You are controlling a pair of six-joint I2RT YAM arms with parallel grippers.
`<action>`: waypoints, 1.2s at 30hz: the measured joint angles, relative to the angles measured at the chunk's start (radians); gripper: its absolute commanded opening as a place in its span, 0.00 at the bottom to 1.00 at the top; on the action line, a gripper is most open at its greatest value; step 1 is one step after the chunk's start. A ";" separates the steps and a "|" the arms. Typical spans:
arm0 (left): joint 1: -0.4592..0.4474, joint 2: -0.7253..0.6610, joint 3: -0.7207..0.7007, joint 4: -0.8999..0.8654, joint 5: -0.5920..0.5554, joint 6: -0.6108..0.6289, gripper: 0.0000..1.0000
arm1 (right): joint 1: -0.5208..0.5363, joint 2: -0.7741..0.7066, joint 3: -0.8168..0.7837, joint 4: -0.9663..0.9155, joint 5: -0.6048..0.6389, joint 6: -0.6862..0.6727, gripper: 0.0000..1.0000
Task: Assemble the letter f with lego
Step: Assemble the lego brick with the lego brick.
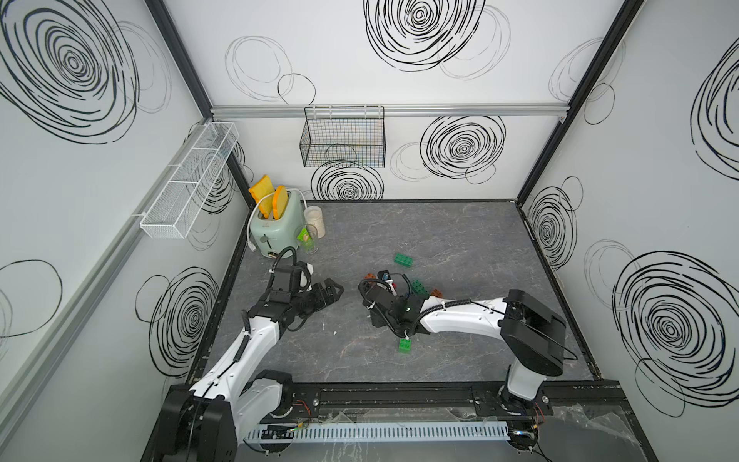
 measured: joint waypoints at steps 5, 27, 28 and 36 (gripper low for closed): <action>0.000 0.000 0.000 0.000 -0.001 0.000 0.98 | 0.000 -0.007 -0.010 0.009 -0.002 -0.008 0.61; 0.000 0.000 0.000 0.000 -0.001 -0.001 0.98 | -0.024 0.029 0.019 -0.007 -0.052 -0.072 0.61; 0.000 0.000 0.000 0.000 -0.001 0.000 0.98 | -0.024 0.032 0.021 -0.009 -0.052 -0.076 0.61; 0.001 0.000 0.000 0.000 -0.001 0.000 0.98 | -0.026 0.043 0.024 -0.015 -0.058 -0.104 0.61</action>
